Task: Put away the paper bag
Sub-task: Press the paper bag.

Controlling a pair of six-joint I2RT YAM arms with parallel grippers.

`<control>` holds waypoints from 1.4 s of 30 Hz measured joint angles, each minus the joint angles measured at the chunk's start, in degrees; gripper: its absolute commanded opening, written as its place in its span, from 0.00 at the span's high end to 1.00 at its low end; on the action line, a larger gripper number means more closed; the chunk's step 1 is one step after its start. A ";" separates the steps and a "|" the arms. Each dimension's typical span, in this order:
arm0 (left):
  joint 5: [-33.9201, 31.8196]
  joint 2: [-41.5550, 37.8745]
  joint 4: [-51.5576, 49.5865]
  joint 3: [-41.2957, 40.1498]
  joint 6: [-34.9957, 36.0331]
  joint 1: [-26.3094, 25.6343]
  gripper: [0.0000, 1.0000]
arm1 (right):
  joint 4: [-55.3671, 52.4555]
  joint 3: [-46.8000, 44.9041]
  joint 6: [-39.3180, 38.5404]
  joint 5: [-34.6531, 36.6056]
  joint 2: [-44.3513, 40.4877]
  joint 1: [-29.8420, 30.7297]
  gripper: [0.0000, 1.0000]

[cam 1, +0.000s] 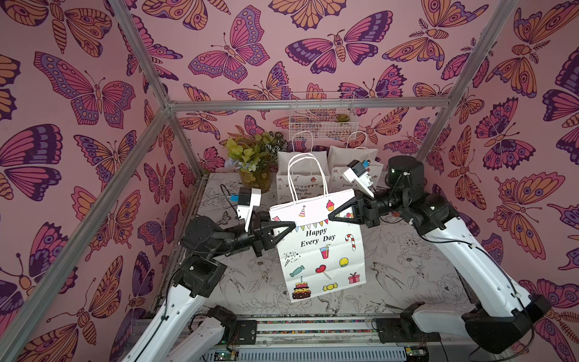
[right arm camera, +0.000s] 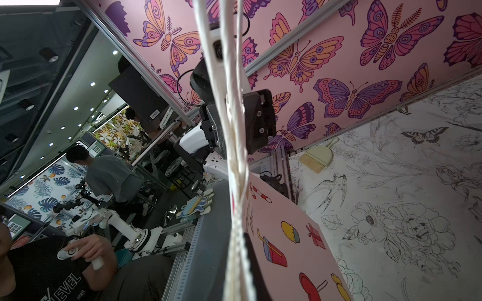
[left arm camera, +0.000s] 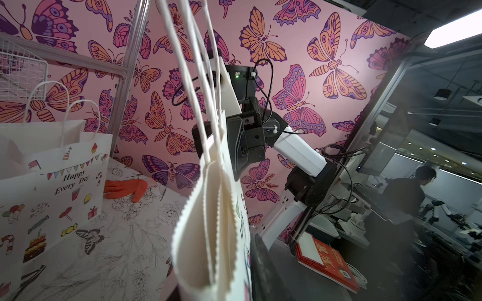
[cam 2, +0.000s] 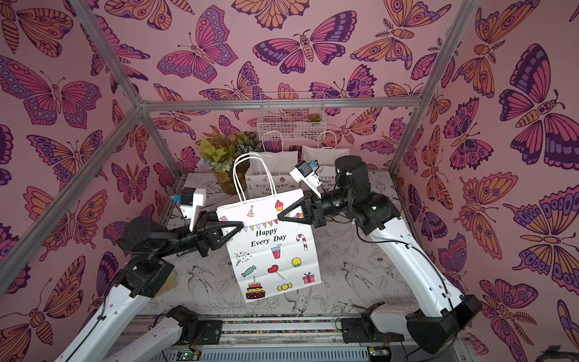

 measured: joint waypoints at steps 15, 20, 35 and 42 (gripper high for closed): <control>0.11 0.42 0.39 -0.07 0.42 -0.68 0.99 | -3.61 -0.92 -2.38 4.46 -4.00 0.79 0.78; 0.04 0.39 0.39 -0.15 0.39 -0.59 1.00 | 3.10 -2.19 2.91 4.26 -6.01 0.59 0.56; -0.07 0.26 5.22 -1.33 -2.91 -0.31 1.00 | 17.27 -0.02 10.80 6.64 -4.28 4.09 0.81; 0.11 0.24 7.87 -1.57 -4.85 -0.42 0.79 | 16.24 -0.11 8.70 10.82 -5.84 4.24 1.00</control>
